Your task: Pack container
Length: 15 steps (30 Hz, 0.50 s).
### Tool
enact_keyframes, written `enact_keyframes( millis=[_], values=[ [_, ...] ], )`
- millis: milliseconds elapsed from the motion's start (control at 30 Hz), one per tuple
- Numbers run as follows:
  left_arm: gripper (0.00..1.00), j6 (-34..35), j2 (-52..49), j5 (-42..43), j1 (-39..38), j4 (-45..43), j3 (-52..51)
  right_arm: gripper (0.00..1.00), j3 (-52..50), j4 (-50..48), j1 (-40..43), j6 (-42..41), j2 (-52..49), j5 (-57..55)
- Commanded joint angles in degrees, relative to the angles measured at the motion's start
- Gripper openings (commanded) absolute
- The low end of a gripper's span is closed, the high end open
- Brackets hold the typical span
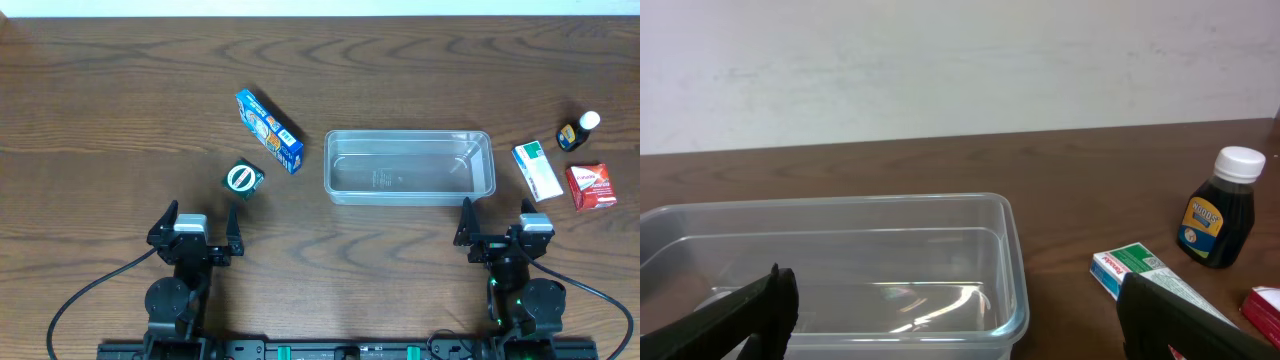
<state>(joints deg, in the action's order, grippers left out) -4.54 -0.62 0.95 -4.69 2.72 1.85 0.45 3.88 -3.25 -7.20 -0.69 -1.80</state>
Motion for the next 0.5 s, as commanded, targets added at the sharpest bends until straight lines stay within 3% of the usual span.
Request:
enact_keyframes(
  millis=[0,467],
  values=[
    [0.98,-0.6,0.4,-3.3,0.2,1.2,-1.6,0.99,-0.1,0.0,0.2,-5.6,0.2,-2.3],
    [0.98,-0.6,0.4,-3.3,0.2,1.2,-1.6,0.99,-0.1,0.0,0.2,-5.6,0.2,-2.3]
  ],
)
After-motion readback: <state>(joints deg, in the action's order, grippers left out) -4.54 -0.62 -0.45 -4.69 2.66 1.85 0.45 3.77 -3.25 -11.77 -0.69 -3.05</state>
